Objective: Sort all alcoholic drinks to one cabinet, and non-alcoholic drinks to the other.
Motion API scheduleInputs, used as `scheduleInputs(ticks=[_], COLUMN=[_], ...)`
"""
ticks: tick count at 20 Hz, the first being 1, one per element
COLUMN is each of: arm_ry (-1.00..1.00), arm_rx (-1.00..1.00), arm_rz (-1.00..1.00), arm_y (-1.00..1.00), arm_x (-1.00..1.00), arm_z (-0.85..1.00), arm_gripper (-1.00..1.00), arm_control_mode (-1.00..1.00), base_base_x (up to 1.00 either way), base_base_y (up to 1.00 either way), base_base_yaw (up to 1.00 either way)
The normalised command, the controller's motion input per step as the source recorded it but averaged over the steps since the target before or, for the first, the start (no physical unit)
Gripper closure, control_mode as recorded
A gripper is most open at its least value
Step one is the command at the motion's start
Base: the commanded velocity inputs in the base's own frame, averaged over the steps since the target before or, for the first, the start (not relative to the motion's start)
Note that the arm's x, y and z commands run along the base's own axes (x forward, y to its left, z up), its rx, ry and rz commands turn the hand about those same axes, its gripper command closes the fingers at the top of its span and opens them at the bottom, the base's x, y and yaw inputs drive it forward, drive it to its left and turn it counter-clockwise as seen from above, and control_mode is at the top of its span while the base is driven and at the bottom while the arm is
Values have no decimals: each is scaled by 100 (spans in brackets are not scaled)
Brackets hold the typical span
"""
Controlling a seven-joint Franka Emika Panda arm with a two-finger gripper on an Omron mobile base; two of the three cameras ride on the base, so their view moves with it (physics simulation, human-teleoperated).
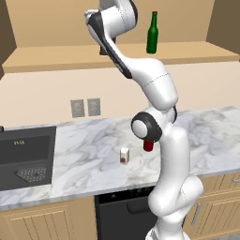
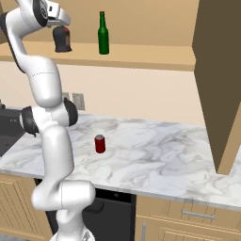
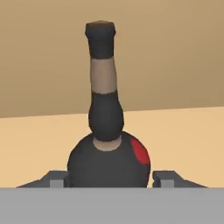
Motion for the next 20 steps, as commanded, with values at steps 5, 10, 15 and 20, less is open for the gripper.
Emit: scheduleInputs(ticks=[5,10,15,20], arm_ry=[0,1,-2,-15], arm_rx=[0,0,-2,-2], arm_rz=[-1,0,0,5], arm_y=[-15,-27,-2,2], arm_x=[-7,-16,-7,0], arm_z=[1,3,-17,-38], arm_gripper=[-100,-100,-100,-100], arm_control_mode=[-100,-100,-100,-100], base_base_x=[0,0,0,0], base_base_y=[0,0,0,0], base_base_yaw=[0,0,0,0])
